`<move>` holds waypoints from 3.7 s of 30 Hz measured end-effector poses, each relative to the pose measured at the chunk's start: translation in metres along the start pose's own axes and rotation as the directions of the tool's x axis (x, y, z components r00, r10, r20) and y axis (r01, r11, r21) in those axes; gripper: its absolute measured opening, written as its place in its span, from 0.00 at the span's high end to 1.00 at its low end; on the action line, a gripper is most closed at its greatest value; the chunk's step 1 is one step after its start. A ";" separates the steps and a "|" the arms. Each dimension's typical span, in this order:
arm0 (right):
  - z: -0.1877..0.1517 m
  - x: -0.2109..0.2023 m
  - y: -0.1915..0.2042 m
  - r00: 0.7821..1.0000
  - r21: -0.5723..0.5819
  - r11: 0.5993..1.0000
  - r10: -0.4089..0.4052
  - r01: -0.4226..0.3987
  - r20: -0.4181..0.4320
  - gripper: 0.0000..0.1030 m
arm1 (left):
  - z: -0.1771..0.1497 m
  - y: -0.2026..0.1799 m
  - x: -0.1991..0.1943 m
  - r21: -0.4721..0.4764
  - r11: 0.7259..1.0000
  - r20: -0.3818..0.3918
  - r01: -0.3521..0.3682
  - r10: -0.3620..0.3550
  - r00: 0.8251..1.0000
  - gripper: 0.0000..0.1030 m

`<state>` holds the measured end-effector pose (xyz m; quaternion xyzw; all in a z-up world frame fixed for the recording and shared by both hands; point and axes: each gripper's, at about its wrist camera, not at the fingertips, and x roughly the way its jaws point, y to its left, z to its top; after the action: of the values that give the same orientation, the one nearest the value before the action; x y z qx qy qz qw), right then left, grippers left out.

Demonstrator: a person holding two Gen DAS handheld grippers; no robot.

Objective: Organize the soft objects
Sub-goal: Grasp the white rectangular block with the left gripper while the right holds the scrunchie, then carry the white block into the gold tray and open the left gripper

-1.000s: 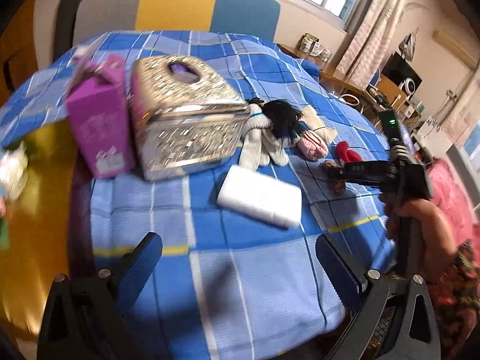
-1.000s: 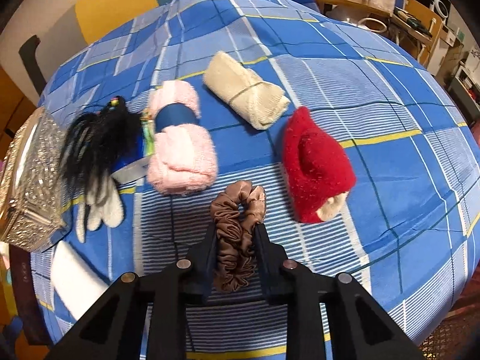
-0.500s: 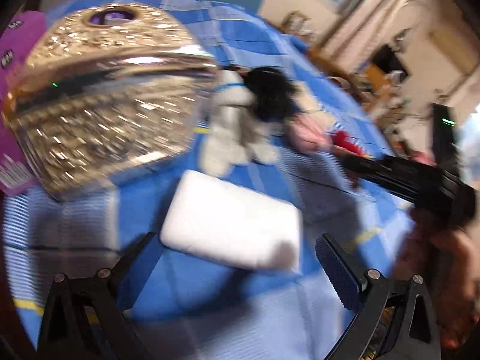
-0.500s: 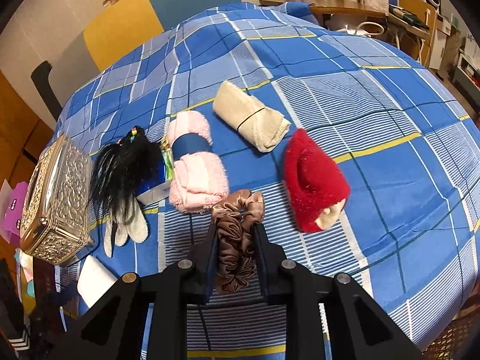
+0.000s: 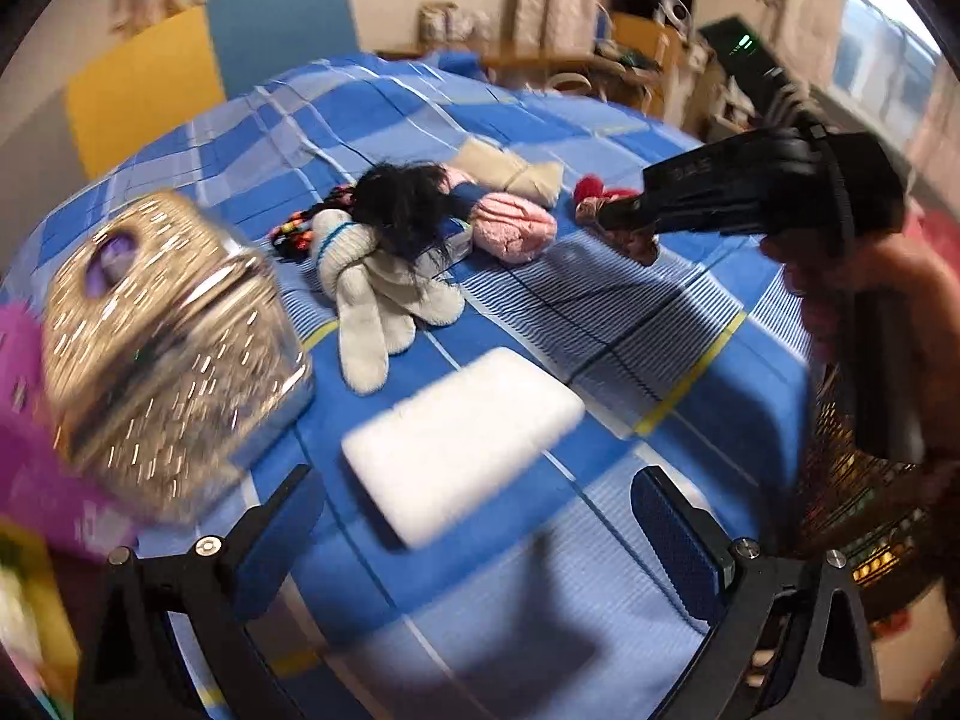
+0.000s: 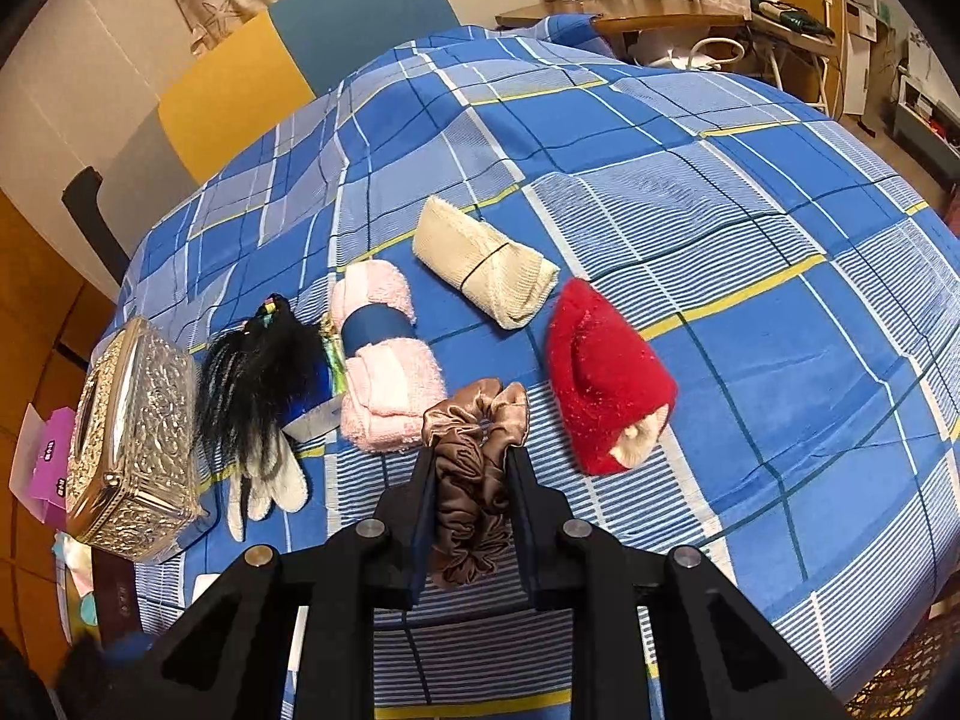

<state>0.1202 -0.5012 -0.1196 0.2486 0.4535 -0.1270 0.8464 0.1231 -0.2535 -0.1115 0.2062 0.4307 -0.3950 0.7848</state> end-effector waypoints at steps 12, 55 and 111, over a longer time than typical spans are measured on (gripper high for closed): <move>0.002 0.002 -0.011 1.000 0.047 0.999 -0.005 0.006 -0.004 0.79 | -0.006 -0.029 0.007 0.152 0.934 -0.126 0.322 -0.305 0.944 0.01; 0.002 -0.001 -0.007 0.999 0.012 1.000 -0.027 0.027 0.017 0.79 | 0.004 0.018 -0.051 0.101 0.990 0.077 0.102 -0.110 0.991 0.40; 0.003 -0.039 0.016 0.970 -0.084 0.994 -0.048 0.070 0.239 0.79 | -0.132 0.251 -0.114 -0.664 0.695 0.057 -0.277 0.416 0.908 0.09</move>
<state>0.1075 -0.4900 -0.0804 0.1790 0.3617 -0.1598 0.9009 0.2191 0.0360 -0.0923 -0.0381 0.4100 -0.0867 0.9072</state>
